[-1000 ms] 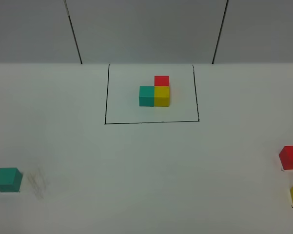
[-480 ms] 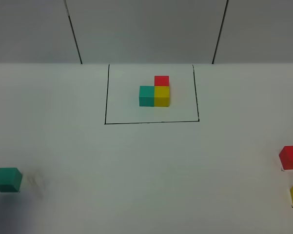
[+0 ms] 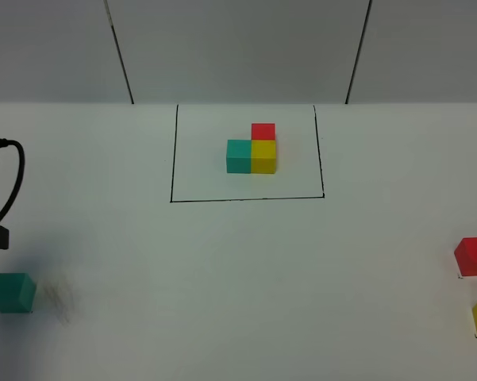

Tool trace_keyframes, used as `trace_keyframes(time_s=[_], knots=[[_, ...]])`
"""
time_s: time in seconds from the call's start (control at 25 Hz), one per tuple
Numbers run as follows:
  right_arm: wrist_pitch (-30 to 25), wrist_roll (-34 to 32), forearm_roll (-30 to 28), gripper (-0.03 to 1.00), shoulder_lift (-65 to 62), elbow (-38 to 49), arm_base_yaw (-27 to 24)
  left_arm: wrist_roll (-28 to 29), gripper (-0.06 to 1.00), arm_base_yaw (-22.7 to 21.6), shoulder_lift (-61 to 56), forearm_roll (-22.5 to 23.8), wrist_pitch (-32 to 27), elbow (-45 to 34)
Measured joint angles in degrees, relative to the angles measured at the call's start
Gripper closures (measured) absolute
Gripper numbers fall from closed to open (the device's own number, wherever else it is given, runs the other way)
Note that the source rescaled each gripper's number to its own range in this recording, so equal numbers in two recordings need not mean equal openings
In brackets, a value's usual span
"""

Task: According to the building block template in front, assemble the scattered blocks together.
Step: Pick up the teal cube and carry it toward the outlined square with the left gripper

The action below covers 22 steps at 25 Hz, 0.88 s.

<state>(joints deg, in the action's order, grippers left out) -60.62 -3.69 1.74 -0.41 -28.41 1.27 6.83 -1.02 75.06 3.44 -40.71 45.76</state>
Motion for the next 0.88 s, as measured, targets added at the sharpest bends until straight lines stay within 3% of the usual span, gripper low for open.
trace_keyframes(time_s=[0.16,0.36,0.44,0.56,0.88], knots=[[0.0,0.0,0.0,0.97,0.0,0.0,0.0,-2.1,0.65,0.0,6.0,0.0,1.6,0.0],[0.0,0.0,0.0,0.97,0.0,0.0,0.0,-1.3,0.22,0.0,10.8,0.0,4.6,0.0],[0.0,0.0,0.0,0.97,0.0,0.0,0.0,-0.6,0.11,0.0,11.6,0.0,6.7,0.0],[0.0,0.0,0.0,0.97,0.0,0.0,0.0,-0.2,0.05,0.0,13.1,0.0,8.9,0.0],[0.0,0.0,0.0,0.97,0.0,0.0,0.0,-0.1,0.06,0.0,19.9,0.0,10.2,0.0]])
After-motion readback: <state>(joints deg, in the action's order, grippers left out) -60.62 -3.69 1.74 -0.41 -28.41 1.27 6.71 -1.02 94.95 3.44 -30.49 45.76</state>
